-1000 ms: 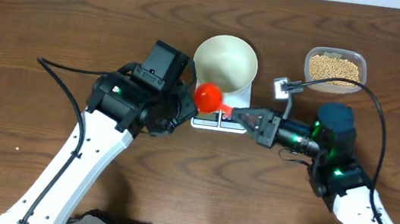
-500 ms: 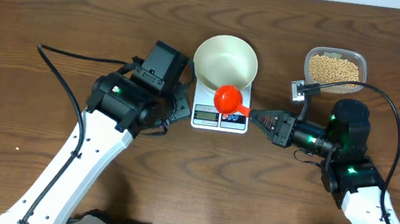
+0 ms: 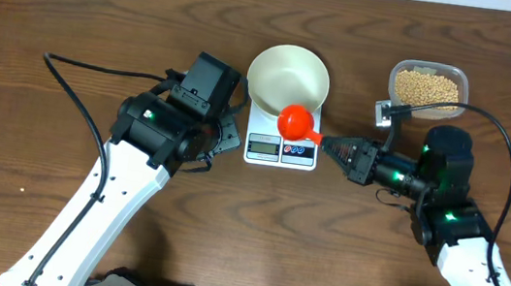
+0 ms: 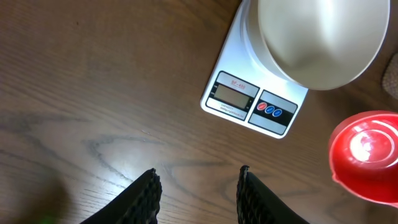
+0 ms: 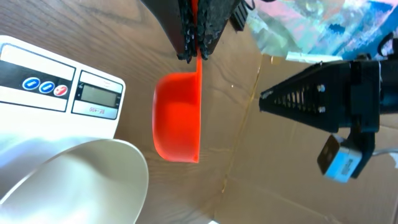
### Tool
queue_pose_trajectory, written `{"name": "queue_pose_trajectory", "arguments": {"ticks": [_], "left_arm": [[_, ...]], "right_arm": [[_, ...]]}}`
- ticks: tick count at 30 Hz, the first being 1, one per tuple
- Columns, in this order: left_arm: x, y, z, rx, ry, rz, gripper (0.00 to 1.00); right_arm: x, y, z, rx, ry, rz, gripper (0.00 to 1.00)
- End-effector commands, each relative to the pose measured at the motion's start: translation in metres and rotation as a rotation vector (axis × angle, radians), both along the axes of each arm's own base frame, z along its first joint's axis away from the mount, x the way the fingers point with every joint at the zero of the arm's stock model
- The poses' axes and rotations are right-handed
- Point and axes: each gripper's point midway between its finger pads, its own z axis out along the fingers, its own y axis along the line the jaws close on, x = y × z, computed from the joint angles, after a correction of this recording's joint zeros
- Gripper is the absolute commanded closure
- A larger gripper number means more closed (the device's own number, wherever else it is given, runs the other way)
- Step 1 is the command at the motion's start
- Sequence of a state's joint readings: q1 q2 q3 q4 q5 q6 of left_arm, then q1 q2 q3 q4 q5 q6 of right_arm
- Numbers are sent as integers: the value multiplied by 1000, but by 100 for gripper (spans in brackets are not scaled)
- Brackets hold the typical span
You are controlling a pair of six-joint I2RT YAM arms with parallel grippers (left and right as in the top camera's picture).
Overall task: Scoop item into bowl and weigh 50g on scale
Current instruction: 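Open the left gripper and carry the scoop right with the right gripper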
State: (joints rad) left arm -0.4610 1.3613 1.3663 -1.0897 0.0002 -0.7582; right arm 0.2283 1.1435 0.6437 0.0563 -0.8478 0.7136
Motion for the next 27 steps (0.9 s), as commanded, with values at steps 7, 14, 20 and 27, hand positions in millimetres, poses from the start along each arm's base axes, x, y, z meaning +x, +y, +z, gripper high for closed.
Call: {"name": "queue_pose_trajectory", "arguments": {"ticks": [7, 14, 20, 27], "left_arm": [[17, -5, 3, 39, -79, -109, 58], [14, -6, -1, 43, -57, -124, 58], [10, -10, -2, 52, -52, -201, 58], [2, -34, -13, 69, -64, -325, 58]], "right_arm": [[32, -18, 61, -126, -151, -135, 99], [36, -41, 80, -169, -132, -181, 99], [28, -87, 74, -236, -84, -256, 99], [3, -130, 82, -326, -121, -376, 99]]}}
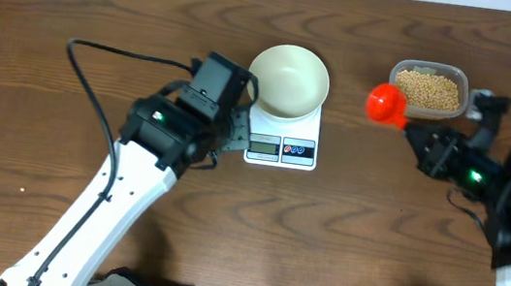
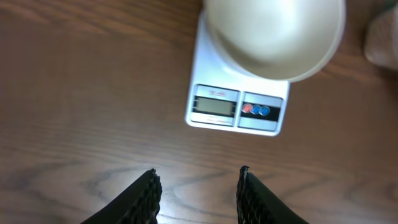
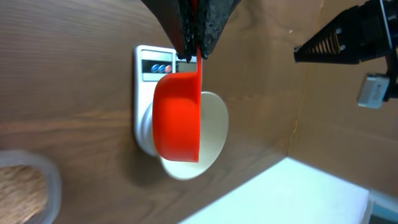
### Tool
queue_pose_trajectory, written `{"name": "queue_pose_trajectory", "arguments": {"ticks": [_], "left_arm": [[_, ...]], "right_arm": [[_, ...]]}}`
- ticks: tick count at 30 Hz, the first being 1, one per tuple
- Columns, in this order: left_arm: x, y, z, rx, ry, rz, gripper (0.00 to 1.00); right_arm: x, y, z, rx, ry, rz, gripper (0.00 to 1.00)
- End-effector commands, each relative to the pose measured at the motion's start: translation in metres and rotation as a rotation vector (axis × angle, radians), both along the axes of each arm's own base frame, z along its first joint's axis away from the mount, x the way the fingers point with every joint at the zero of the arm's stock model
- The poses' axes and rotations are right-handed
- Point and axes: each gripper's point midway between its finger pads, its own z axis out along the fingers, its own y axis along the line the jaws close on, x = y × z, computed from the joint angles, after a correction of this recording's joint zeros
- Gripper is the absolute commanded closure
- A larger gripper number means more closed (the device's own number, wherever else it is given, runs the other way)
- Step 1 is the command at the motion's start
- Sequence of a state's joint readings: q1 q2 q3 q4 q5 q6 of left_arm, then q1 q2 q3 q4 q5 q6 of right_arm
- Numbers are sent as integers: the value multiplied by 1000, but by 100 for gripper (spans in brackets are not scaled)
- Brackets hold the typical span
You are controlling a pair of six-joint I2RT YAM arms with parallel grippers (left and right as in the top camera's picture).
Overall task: Scoop item into bowl and weigh 50g on scale
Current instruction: 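Open the left gripper and carry the scoop right with the right gripper, then reach the left gripper to the scale's front buttons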
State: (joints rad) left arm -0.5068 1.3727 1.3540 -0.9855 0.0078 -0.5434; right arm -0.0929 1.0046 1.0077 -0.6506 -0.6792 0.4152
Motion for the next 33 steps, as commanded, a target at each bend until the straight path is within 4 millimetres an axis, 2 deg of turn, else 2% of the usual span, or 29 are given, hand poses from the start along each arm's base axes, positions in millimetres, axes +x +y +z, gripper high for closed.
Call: {"name": "queue_pose_trajectory", "arguments": {"ticks": [1, 3, 7, 12, 21, 28, 33], "left_arm": [[-15, -14, -22, 40, 44, -97, 58], [-21, -21, -33, 51, 61, -128, 59], [-34, -37, -63, 67, 91, -180, 69], [-41, -56, -92, 25, 106, -137, 72], [-25, -89, -118, -10, 51, -173, 92], [-11, -103, -155, 25, 62, -215, 92], [0, -113, -171, 35, 33, -266, 93]], "right_arm": [[-10, -17, 18, -80, -83, -35, 99], [-14, -22, 15, -104, -73, -53, 99], [-19, -23, 9, -127, -60, -37, 99], [-16, -25, 5, -171, -72, -23, 99], [-8, -29, 1, -212, -89, -11, 99], [-7, -32, 0, -229, -89, -27, 99], [-5, -33, 2, -233, -100, -30, 99]]}}
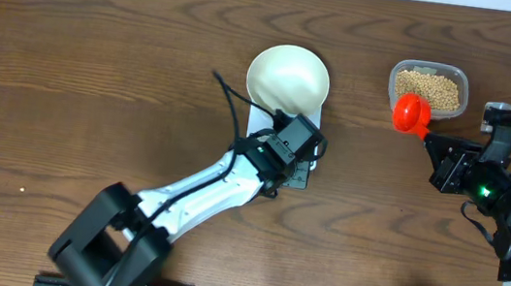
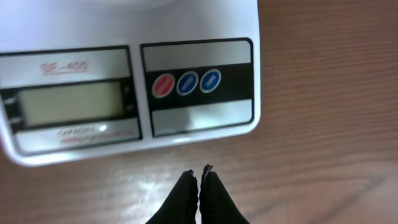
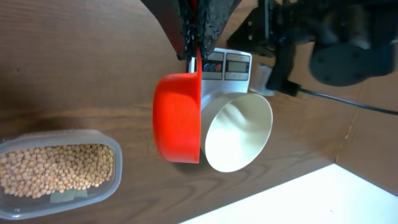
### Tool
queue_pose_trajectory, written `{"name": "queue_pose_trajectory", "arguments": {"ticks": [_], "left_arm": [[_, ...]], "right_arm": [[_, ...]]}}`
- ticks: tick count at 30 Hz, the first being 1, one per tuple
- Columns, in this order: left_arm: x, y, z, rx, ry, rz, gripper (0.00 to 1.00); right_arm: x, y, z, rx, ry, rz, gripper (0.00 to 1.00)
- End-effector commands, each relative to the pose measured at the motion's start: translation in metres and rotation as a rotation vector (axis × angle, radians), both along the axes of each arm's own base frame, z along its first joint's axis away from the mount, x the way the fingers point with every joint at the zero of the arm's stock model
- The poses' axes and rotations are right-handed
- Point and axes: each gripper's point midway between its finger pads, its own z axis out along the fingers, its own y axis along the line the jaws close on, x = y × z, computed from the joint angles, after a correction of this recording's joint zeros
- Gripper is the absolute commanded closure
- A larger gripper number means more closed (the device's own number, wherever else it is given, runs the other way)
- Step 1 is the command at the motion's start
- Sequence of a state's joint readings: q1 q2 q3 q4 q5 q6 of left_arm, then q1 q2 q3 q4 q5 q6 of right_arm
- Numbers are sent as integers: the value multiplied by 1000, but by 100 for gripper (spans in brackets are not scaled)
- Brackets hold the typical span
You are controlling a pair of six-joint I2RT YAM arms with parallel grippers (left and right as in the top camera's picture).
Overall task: Scoop item into bowl and weigh 50g on scale
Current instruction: 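Reach the left gripper to the scale's front buttons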
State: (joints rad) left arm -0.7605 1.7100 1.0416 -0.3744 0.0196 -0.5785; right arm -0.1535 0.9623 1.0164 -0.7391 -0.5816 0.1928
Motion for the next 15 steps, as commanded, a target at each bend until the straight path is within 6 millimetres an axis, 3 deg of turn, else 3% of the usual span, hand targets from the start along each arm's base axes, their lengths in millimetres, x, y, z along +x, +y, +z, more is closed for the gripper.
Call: {"name": "queue_pose_trajectory", "arguments": {"ticks": [1, 5, 10, 15], "left_arm": [[5, -1, -10, 28, -21, -41, 93], [12, -7, -12, 28, -58, -80, 92], [26, 8, -22, 123, -116, -33, 93], [32, 6, -25, 136, -144, -57, 92]], "right_arm": [[3, -3, 8, -22, -32, -2, 99], [3, -3, 8, -22, -32, -2, 99], [3, -3, 8, -22, -32, -1, 99], [3, -3, 8, -22, -32, -1, 99]]}}
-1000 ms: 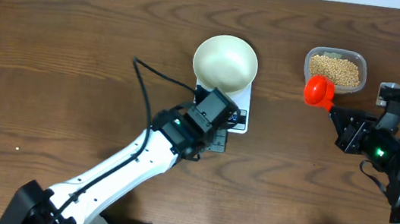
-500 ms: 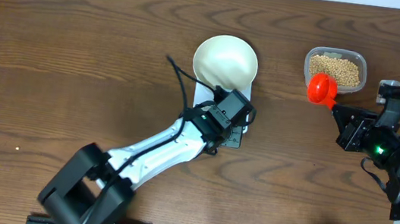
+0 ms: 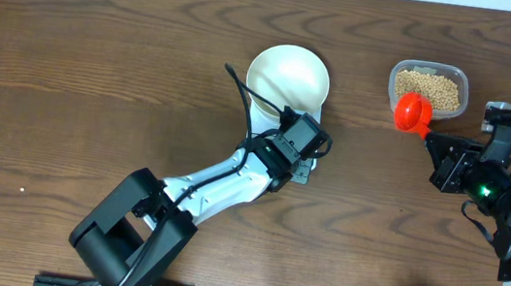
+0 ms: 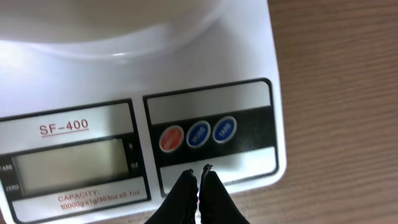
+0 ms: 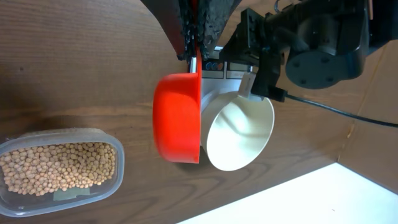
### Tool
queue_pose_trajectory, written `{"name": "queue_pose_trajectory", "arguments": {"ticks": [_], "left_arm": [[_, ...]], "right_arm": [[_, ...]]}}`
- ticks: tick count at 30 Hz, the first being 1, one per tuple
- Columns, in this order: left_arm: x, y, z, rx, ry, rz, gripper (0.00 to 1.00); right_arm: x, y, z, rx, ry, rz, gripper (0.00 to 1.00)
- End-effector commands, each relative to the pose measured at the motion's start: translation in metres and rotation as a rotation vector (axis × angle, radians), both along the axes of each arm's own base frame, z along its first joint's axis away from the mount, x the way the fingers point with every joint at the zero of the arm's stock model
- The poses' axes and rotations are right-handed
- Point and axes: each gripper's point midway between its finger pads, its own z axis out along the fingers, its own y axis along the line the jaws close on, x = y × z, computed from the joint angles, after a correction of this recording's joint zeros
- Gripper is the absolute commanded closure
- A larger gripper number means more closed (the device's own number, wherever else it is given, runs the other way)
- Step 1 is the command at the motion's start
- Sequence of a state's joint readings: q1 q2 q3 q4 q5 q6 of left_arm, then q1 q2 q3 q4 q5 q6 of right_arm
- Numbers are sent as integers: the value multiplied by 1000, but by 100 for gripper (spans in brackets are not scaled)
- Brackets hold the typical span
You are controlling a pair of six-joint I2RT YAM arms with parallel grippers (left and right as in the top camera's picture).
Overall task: Scoop item into bowl and weigh 50g on scale
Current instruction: 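Reach the left gripper to the scale's front buttons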
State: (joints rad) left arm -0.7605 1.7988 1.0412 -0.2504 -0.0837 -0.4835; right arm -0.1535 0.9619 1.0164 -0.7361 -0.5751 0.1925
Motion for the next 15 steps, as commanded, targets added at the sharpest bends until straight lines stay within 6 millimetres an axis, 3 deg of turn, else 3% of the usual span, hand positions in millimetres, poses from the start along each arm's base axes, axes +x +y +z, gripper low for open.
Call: {"name": "queue_pose_trajectory", "arguments": {"ticks": [1, 15], "left_arm": [[7, 5, -5, 56, -41, -25, 92], [24, 14, -17, 100, -87, 6, 93]], "right_arm": [[2, -2, 8, -18, -29, 4, 99], [1, -2, 7, -23, -29, 7, 99]]}}
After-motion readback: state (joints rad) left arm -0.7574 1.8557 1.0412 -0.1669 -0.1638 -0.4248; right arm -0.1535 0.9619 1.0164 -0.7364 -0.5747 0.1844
